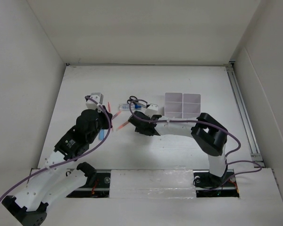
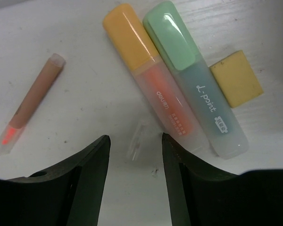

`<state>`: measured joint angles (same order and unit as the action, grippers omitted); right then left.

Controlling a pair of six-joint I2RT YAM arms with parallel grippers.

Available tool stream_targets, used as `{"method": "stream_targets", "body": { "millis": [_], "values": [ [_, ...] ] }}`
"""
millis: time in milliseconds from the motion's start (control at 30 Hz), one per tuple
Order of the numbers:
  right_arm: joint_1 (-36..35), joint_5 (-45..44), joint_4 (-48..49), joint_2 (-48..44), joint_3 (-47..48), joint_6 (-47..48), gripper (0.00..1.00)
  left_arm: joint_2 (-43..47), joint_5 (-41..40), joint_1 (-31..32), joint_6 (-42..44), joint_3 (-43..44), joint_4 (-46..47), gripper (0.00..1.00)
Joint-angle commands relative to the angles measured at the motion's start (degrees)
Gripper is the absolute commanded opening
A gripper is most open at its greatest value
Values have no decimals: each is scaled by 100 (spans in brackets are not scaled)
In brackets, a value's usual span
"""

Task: Sort the stationery into containers
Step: Grab a piece of stationery with the right arm

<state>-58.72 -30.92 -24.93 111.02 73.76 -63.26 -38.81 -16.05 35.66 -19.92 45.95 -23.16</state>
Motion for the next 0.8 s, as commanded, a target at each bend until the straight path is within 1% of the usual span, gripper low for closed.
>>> {"method": "stream_targets", "body": {
  "millis": [0, 67, 200, 433, 467, 533, 667, 767],
  "values": [
    [-8, -90, -118, -54, 121, -326, 54, 93, 146, 29, 94, -78, 267, 0],
    [-8, -143, -188, -54, 121, -380, 54, 93, 208, 29, 94, -78, 268, 0],
    [-8, -143, -188, 59, 121, -485, 53, 93, 155, 239, 94, -78, 268, 0],
    [-8, -37, -302, 218, 236, -538, 51, 198, 155, 240, 94, -78, 268, 0],
    [-8, -37, -302, 279, 236, -538, 50, 198, 155, 240, 94, -78, 268, 0],
    [-8, -37, -468, 350, 419, -538, 48, 198, 155, 240, 94, -78, 268, 0],
    [-8, -89, -820, 560, 631, -669, 48, 260, 155, 301, 94, -78, 268, 0],
    [-8, -90, -891, 561, 570, -809, 48, 382, 155, 301, 94, -78, 268, 0]
  ]
}}
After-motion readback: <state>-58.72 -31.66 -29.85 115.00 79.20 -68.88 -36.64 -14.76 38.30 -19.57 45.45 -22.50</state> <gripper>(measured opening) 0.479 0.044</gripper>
